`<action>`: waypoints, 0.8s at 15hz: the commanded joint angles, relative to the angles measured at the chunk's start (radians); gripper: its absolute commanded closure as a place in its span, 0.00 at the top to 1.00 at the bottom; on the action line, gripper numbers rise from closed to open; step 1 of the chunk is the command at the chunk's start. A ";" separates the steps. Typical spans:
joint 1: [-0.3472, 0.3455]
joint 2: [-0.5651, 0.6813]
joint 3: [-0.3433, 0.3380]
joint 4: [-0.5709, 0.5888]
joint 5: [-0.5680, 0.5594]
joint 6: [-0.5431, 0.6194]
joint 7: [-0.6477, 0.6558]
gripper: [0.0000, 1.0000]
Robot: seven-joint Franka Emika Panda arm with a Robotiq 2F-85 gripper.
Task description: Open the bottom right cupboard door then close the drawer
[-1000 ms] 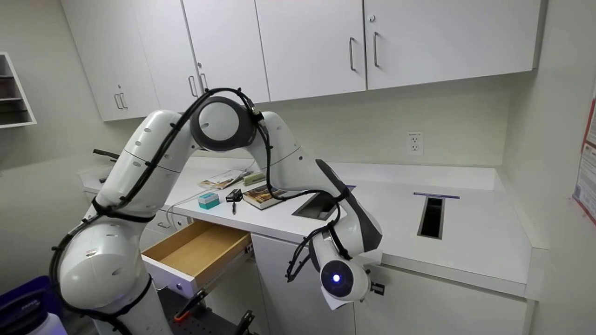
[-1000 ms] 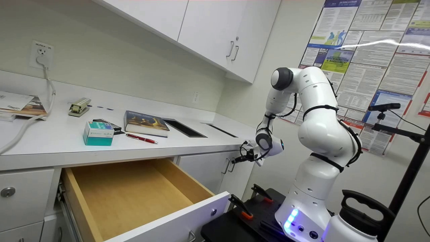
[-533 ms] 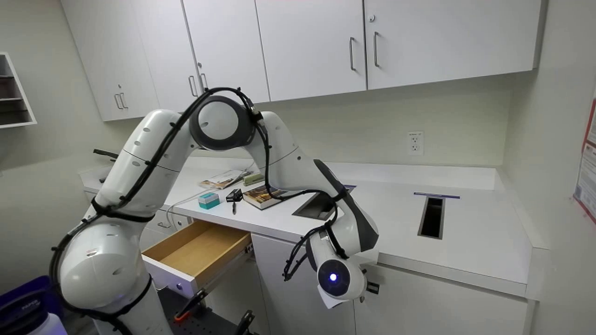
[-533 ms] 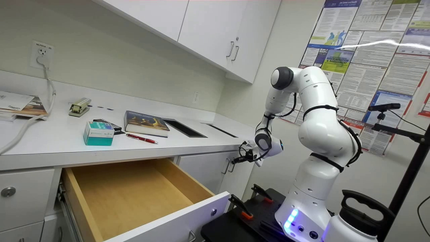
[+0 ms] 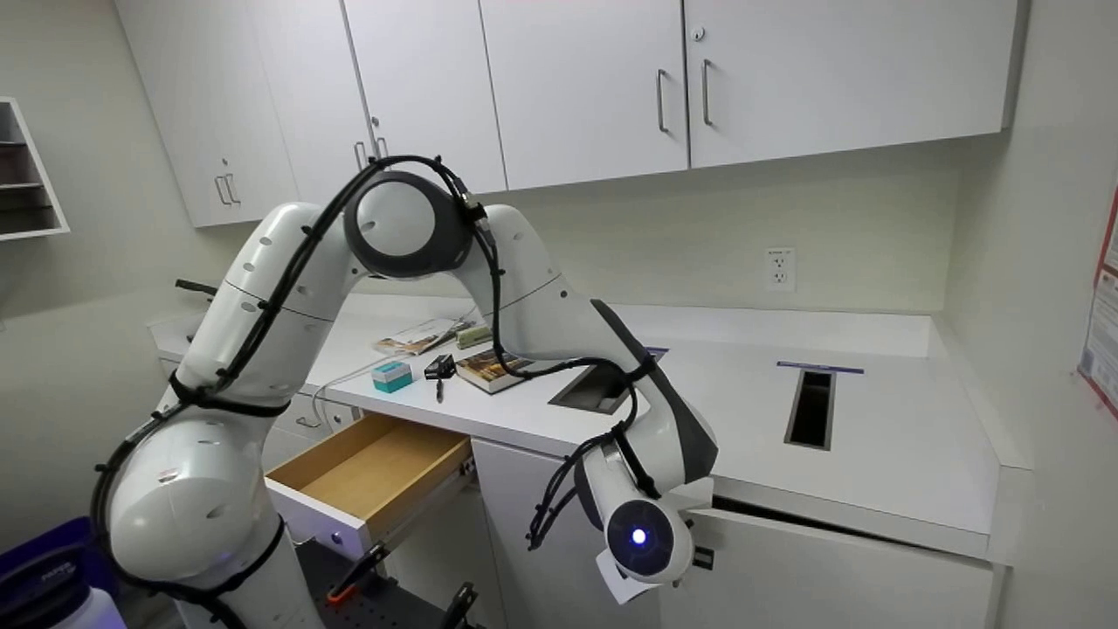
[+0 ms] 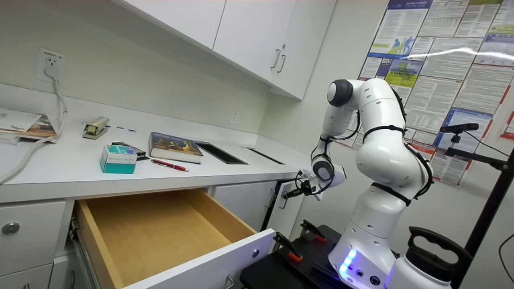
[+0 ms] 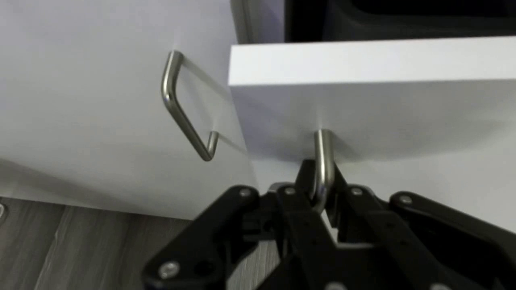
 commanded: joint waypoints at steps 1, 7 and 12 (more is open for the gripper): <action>-0.079 0.000 -0.079 0.022 -0.173 -0.075 0.049 0.02; -0.218 0.053 -0.173 0.115 -0.449 -0.289 0.088 0.02; -0.326 0.095 -0.208 0.230 -0.657 -0.353 0.088 0.02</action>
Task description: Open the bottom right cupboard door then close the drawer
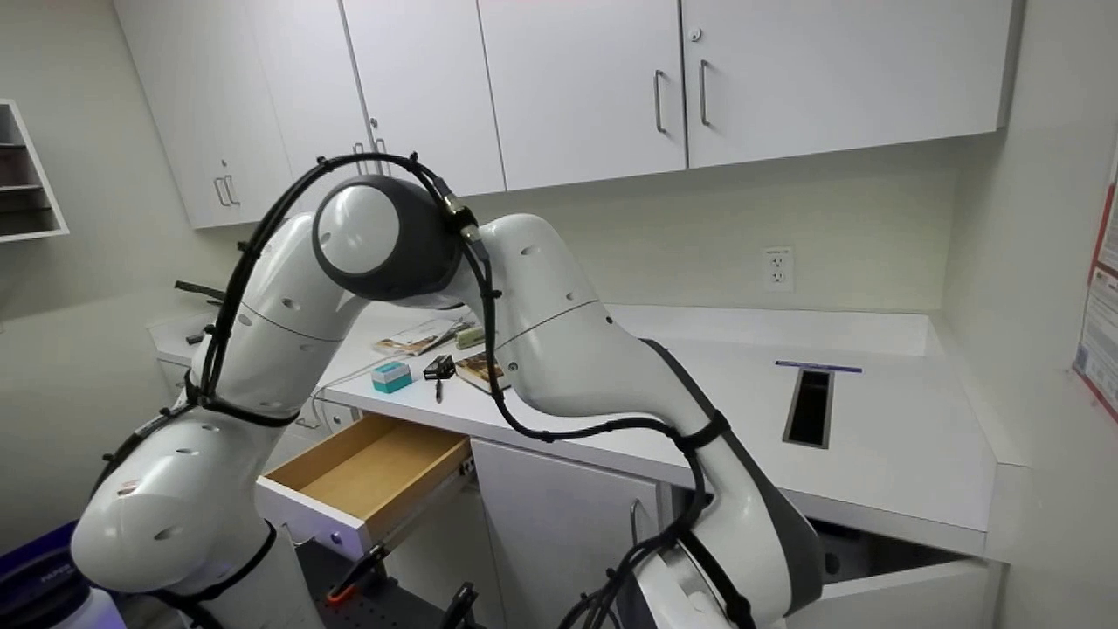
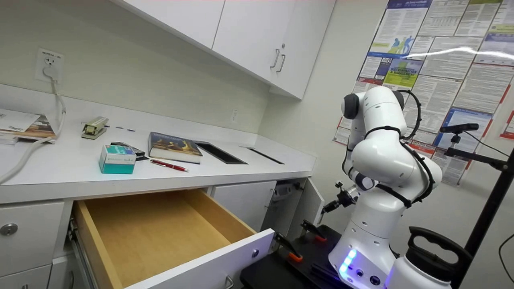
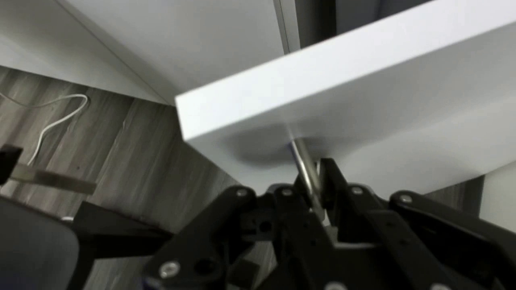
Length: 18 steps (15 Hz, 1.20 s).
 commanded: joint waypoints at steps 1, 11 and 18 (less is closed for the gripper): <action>-0.085 0.036 -0.020 0.163 -0.105 -0.050 0.041 0.02; -0.269 0.104 0.053 0.410 -0.332 -0.129 0.030 0.36; -0.217 0.003 0.043 0.405 -0.552 -0.146 0.113 0.85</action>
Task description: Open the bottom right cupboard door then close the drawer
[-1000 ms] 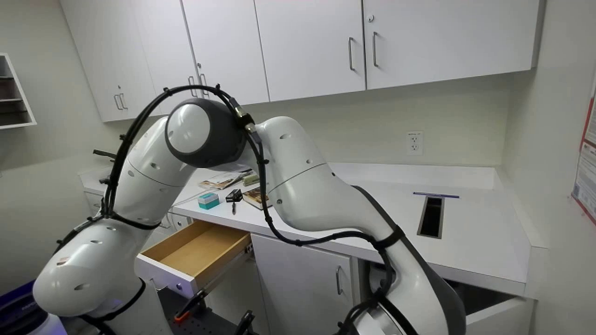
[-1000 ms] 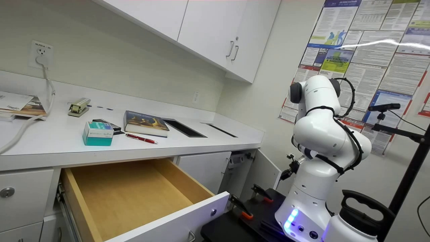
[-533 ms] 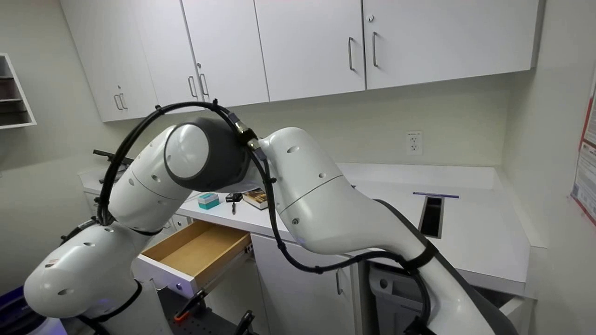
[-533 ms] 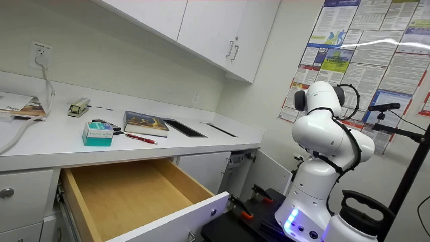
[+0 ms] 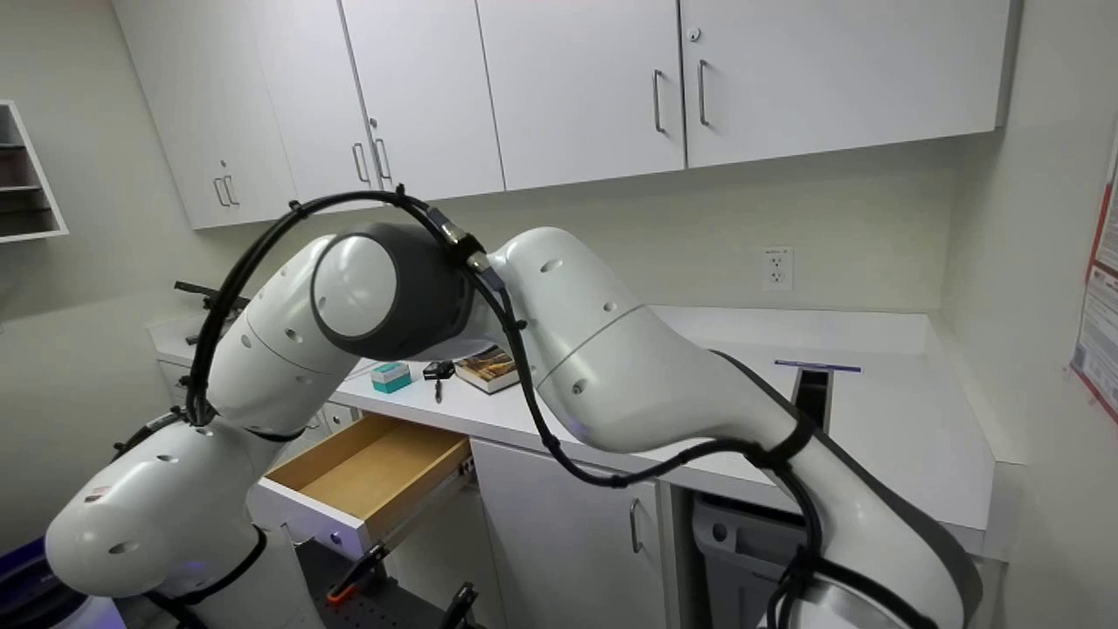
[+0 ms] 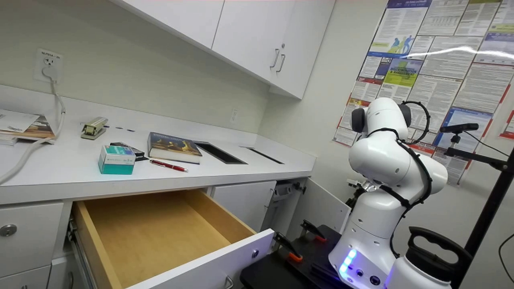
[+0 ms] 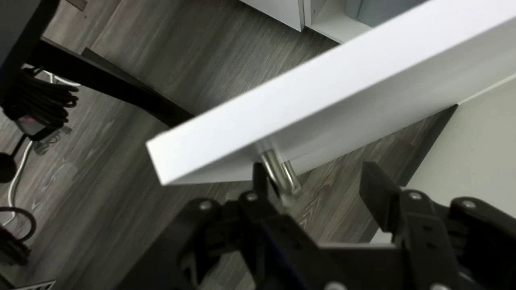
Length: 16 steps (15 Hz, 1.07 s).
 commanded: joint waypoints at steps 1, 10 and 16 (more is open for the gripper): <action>0.013 -0.142 0.000 0.003 -0.127 -0.109 0.082 0.92; 0.064 -0.417 0.051 -0.082 -0.327 -0.189 0.162 1.00; 0.247 -0.618 0.076 -0.408 -0.463 0.120 0.045 1.00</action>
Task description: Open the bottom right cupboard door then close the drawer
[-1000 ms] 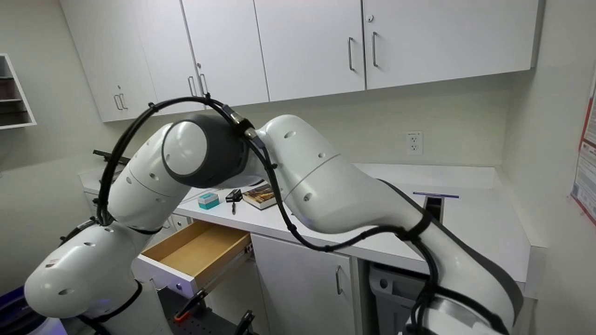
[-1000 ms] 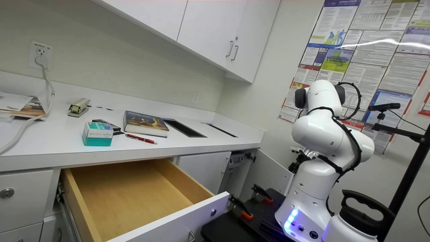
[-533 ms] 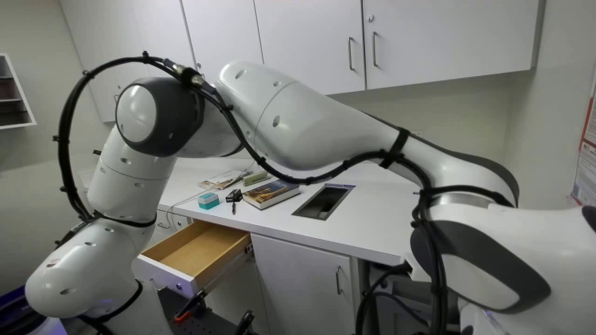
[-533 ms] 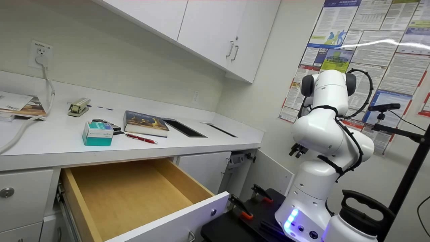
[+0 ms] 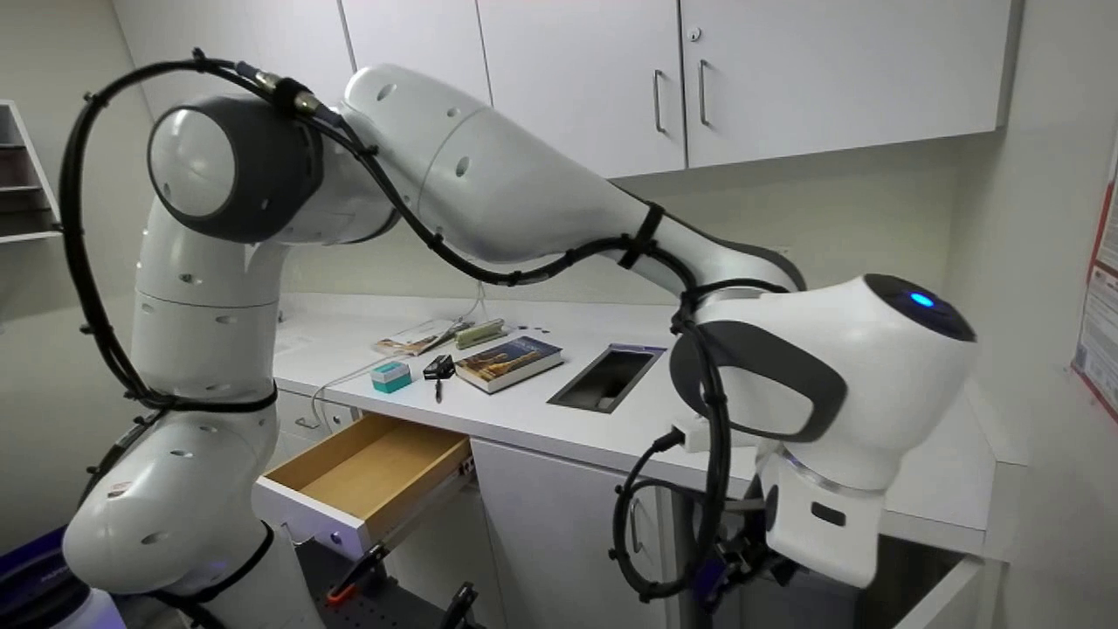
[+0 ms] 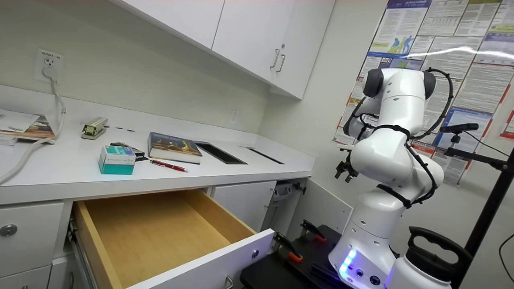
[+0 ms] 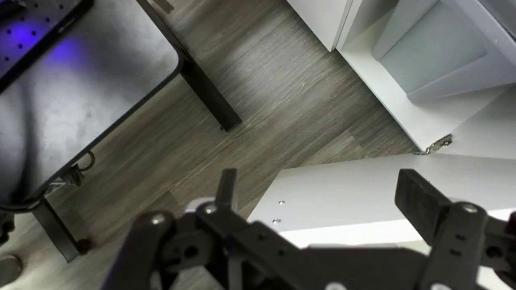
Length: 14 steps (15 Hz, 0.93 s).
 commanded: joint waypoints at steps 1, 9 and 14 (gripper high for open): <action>0.107 -0.165 0.019 -0.249 -0.058 0.196 -0.079 1.00; 0.222 -0.187 0.009 -0.351 -0.026 0.292 -0.161 1.00; 0.243 -0.245 0.016 -0.366 -0.052 0.324 -0.239 1.00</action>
